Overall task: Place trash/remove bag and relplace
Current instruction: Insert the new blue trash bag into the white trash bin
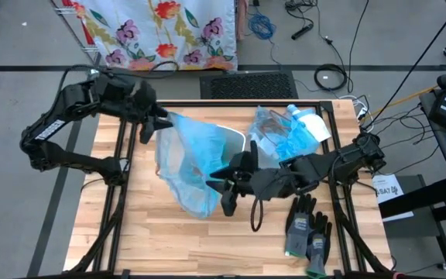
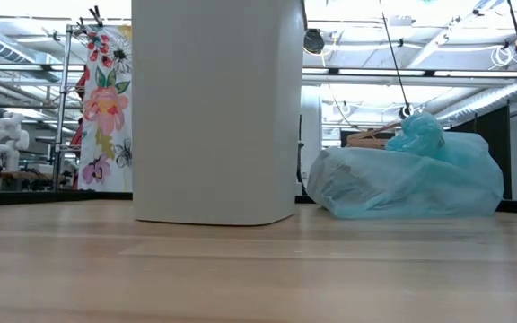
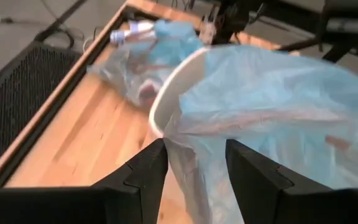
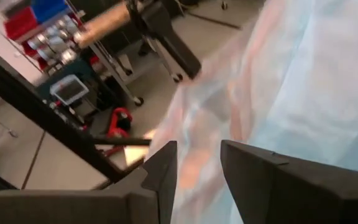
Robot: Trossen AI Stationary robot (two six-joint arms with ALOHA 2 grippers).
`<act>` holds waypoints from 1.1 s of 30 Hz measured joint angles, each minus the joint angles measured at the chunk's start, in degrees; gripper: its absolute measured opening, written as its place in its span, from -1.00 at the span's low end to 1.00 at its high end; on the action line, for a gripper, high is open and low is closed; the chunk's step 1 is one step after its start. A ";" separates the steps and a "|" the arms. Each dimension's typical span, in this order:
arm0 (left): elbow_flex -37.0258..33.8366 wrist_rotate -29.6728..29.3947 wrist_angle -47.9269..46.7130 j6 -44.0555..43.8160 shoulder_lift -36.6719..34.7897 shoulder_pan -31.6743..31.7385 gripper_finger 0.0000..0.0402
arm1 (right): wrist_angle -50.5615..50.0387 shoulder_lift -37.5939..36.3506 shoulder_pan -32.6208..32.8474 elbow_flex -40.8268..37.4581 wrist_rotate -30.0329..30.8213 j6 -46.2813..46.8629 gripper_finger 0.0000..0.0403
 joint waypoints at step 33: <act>-23.22 -11.23 1.07 -14.61 -18.44 0.13 -0.17 | 3.92 -0.04 -2.42 0.00 -0.33 -7.11 -0.46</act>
